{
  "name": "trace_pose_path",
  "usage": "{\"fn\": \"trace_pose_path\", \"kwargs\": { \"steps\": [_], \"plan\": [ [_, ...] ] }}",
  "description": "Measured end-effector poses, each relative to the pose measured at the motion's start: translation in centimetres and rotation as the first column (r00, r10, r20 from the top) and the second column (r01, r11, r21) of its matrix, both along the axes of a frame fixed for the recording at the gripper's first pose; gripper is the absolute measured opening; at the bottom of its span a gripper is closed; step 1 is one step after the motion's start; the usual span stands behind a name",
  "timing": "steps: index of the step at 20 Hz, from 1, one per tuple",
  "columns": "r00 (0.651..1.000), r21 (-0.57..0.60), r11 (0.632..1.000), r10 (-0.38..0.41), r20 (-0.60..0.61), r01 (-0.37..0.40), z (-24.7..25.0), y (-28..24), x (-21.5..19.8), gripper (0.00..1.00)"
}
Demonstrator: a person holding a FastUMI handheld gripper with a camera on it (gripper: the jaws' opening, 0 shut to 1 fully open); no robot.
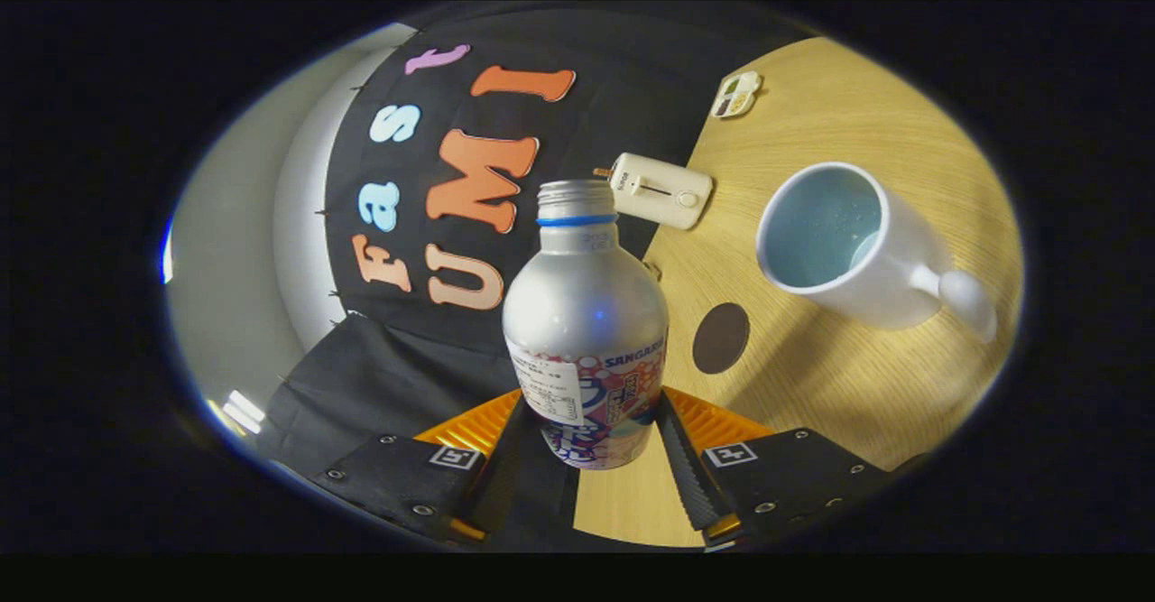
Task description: Take the bottle from table, then pour the juice into the cup, finally place the bottle on the coaster
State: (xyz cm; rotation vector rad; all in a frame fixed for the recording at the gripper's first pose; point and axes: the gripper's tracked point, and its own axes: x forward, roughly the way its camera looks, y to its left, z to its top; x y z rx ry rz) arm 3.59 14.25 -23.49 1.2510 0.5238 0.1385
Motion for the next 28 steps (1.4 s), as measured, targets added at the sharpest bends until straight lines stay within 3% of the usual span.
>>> {"fn": "trace_pose_path", "kwargs": {
  "steps": [12,28],
  "plan": [
    [0.998,0.223,0.973,-0.043,-0.043,0.052,1.4,0.4,0.6,0.75],
    [0.994,0.427,0.898,-0.082,-0.074,0.106,2.9,-0.1,1.2,0.75]
  ]
}}
